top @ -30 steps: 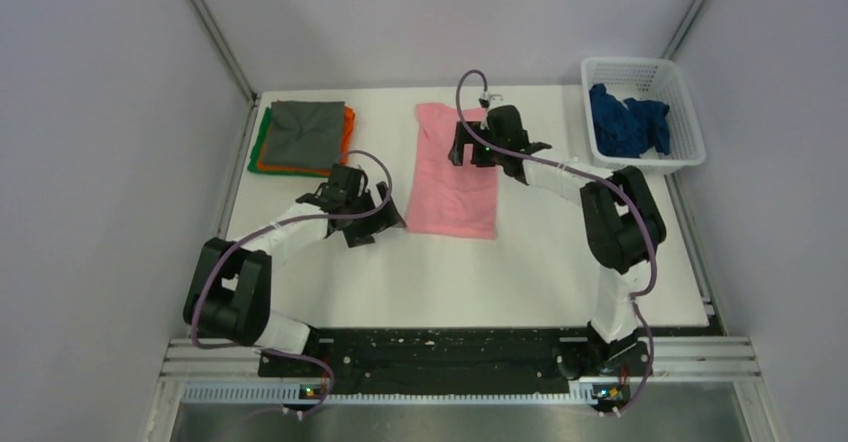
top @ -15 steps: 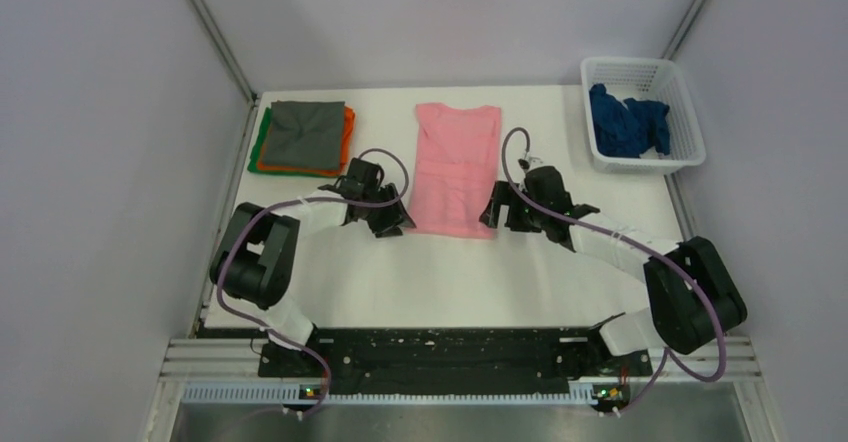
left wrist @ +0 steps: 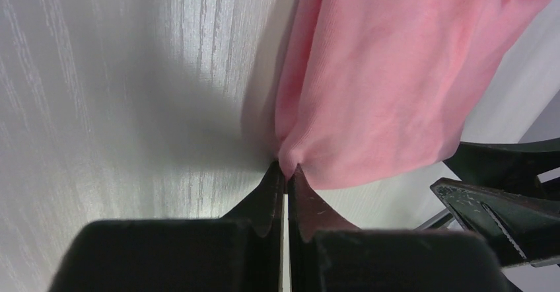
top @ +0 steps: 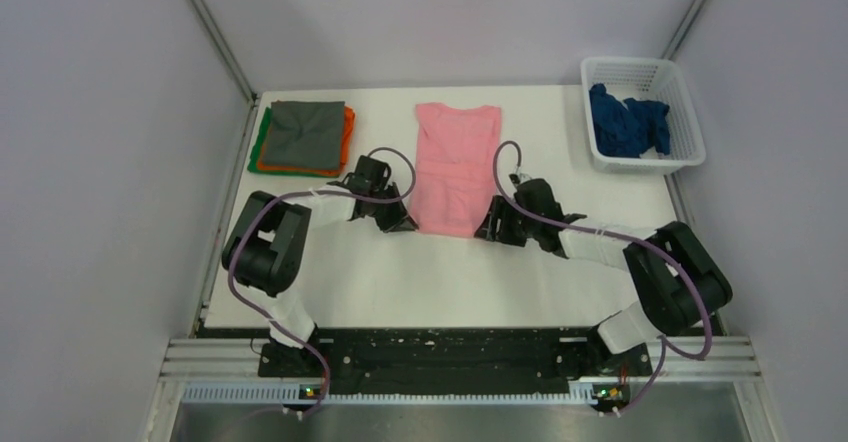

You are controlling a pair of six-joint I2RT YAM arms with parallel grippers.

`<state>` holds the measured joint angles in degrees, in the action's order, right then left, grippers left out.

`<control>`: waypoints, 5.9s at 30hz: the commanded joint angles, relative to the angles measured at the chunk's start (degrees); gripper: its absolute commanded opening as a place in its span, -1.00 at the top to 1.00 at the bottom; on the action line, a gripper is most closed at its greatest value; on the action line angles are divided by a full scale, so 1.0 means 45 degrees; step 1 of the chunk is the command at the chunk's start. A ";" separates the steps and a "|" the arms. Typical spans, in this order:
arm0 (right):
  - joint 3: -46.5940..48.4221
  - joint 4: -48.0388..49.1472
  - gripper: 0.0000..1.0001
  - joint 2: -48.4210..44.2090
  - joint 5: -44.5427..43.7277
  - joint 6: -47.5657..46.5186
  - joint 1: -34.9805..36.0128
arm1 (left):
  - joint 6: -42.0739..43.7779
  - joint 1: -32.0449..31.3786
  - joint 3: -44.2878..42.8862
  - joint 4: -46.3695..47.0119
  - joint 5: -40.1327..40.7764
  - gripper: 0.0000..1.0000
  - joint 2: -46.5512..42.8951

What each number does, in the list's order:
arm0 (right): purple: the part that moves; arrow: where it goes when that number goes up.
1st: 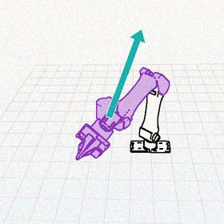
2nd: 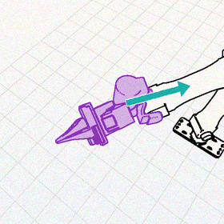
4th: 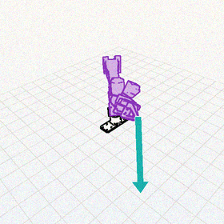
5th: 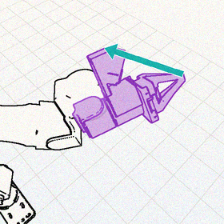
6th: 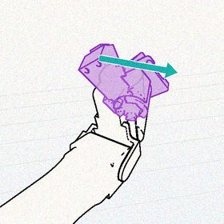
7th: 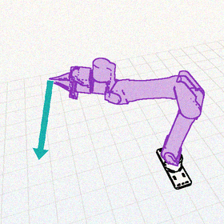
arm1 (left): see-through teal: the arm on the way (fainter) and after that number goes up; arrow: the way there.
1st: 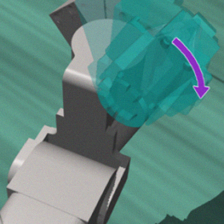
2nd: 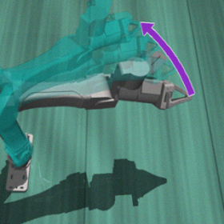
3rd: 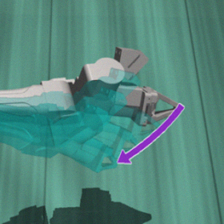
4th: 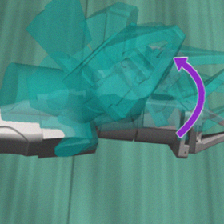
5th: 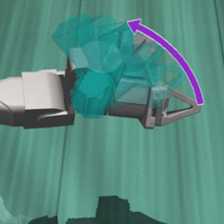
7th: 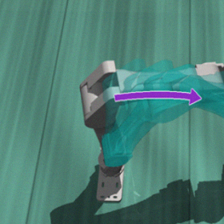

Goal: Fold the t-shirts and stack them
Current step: Grab one side of the 2/3 rectangular tshirt with both arms, then fold the long partially folded tshirt into a neat square, then put the neatly folded tshirt into the corner of the board with the left arm

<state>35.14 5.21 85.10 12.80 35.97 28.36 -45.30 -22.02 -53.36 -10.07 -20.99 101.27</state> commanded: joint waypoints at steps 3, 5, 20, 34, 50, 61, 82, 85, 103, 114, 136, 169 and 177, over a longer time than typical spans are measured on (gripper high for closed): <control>0.0108 0.0073 0.09 0.0732 -0.0045 0.0130 0.0203 | 0.0351 -0.0064 0.0128 -0.0331 0.1159 1.00 0.0307; 0.0030 0.0016 0.19 0.0737 -0.0048 0.0123 0.0263 | 0.0376 -0.0065 0.0320 -0.0280 0.1223 1.00 0.0061; -0.1419 -0.2132 1.00 -0.2553 0.2016 -0.0225 0.1046 | -0.0306 -0.0400 0.3766 -0.1076 0.0672 1.00 -0.4483; -0.0454 -0.5705 1.00 -0.8408 0.2978 -0.0084 0.1981 | -0.1279 -0.2133 0.3569 -0.5081 0.2666 1.00 -1.2243; 0.2733 -0.4996 1.00 -0.4608 0.1226 -0.1183 -0.1310 | 0.1222 -0.1326 -0.1686 -0.2967 0.5330 1.00 -0.6664; 0.4484 -0.3771 1.00 -0.1143 0.1920 -0.1572 -0.2993 | 0.1973 0.0060 -0.5267 -0.2798 0.3919 1.00 -0.1784; 0.8259 -0.2777 -0.21 0.4544 0.0738 -0.2155 -0.3601 | 0.2440 0.0849 -0.9360 -0.2892 0.2584 -0.01 0.3425; 0.8440 -0.3526 -0.82 0.4116 0.0170 -0.2172 -0.3606 | 0.2485 0.0870 -0.9119 -0.3030 0.2641 -0.97 0.3000; 0.1647 -0.3683 -0.97 -0.3730 -0.0430 -0.2141 -0.3591 | 0.3966 0.0275 -0.7157 -0.3968 0.1471 -0.63 0.3902; 0.1141 -0.4117 -0.97 -0.5216 -0.1257 -0.2456 -0.3587 | 0.3735 -0.1389 -0.8958 -0.6053 0.5860 0.69 0.5576; 0.0923 -0.3862 -0.97 -0.5131 -0.2644 -0.2958 -0.3598 | 1.0121 0.0279 -1.2313 -0.5276 1.4549 1.00 0.4644; 0.0806 -0.3560 -0.97 -0.5078 -0.3424 -0.2802 -0.3598 | 1.1859 0.1885 -1.4654 -0.4351 1.4265 1.00 0.2714; 0.0825 -0.3513 -0.97 -0.4775 -0.3477 -0.2812 -0.3587 | 1.0459 0.3355 -1.4446 -0.4587 1.2271 1.00 0.3340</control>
<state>38.63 -12.80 62.61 -1.91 23.57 12.60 5.69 -10.31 -116.95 -32.10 38.76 116.90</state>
